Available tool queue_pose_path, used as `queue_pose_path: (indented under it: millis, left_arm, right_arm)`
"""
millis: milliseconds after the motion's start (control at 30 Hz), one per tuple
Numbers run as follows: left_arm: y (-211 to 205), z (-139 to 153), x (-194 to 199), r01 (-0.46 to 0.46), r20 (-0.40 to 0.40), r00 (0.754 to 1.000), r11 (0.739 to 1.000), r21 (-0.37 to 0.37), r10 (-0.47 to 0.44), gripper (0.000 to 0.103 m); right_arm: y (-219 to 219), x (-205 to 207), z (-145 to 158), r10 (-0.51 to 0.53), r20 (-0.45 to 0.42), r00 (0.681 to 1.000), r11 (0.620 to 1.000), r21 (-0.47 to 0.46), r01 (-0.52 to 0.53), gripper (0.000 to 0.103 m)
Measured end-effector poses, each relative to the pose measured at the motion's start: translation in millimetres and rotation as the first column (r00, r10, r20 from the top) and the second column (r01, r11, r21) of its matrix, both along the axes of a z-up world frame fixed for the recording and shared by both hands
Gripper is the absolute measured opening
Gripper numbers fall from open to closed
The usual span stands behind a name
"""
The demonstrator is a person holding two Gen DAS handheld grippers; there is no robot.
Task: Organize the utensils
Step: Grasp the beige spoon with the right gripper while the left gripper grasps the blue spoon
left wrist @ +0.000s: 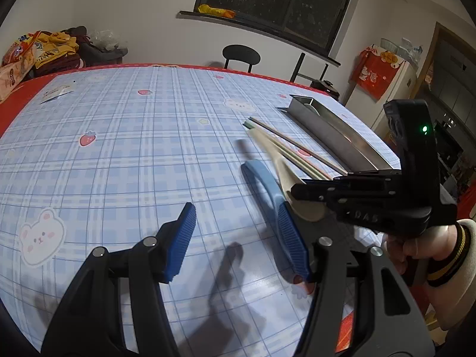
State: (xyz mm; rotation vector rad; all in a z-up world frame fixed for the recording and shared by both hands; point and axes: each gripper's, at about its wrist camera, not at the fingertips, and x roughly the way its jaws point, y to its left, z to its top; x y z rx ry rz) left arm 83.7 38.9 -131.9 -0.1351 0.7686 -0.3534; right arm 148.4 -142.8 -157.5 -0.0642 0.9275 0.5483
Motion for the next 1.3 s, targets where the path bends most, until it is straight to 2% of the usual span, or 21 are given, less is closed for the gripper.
queue_pose_path:
  millis: [200,333,467,700,767,900,1133,1300]
  left_arm:
    - [-15.4,-1.6,5.4,0.040,-0.027,0.999,0.997,0.065,-0.038,0.053]
    - [-27.8,-1.4,7.8,0.089,-0.059,0.995,0.995,0.046,-0.086,0.053]
    - [-47.5,-3.5,12.3,0.122,-0.075,0.990,0.989,0.088,-0.115,0.052]
    - [-61.5,-17.1,26.2,0.119,-0.131,0.986,0.982,0.145,-0.100,0.048]
    - [-59.2,-17.6,27.1,0.109,-0.132,0.987,0.984,0.144,-0.090,0.043]
    - [-54.5,-19.0,28.5,0.097,-0.135,0.988,0.988,0.116,-0.081,0.041]
    - [-68.9,-20.1,19.1,0.137,-0.118,0.986,0.974,0.183,-0.116,0.042]
    - [-76.6,-21.0,14.7,0.176,-0.113,0.981,0.963,0.202,-0.156,0.042]
  right_arm:
    - [-18.1,-5.0,-1.0,-0.031,-0.036,0.999,0.998,0.048,0.033,0.007]
    - [-30.6,-11.5,-1.1,-0.051,-0.045,0.998,0.997,0.059,0.053,0.006]
    - [-41.2,-14.6,-4.4,-0.059,-0.052,0.997,0.992,0.105,0.064,0.006]
    - [-39.4,-16.3,-4.6,-0.047,-0.037,0.998,0.994,0.097,0.051,0.007]
    - [-39.6,-16.5,-4.6,-0.047,-0.036,0.998,0.994,0.098,0.051,0.007]
    - [-40.0,-17.5,-5.3,-0.046,-0.031,0.998,0.994,0.095,0.049,0.007]
    - [-40.1,-18.1,-5.5,-0.045,-0.029,0.999,0.994,0.100,0.048,0.007]
    - [-43.4,-18.9,-5.9,-0.055,-0.036,0.998,0.992,0.113,0.059,0.007]
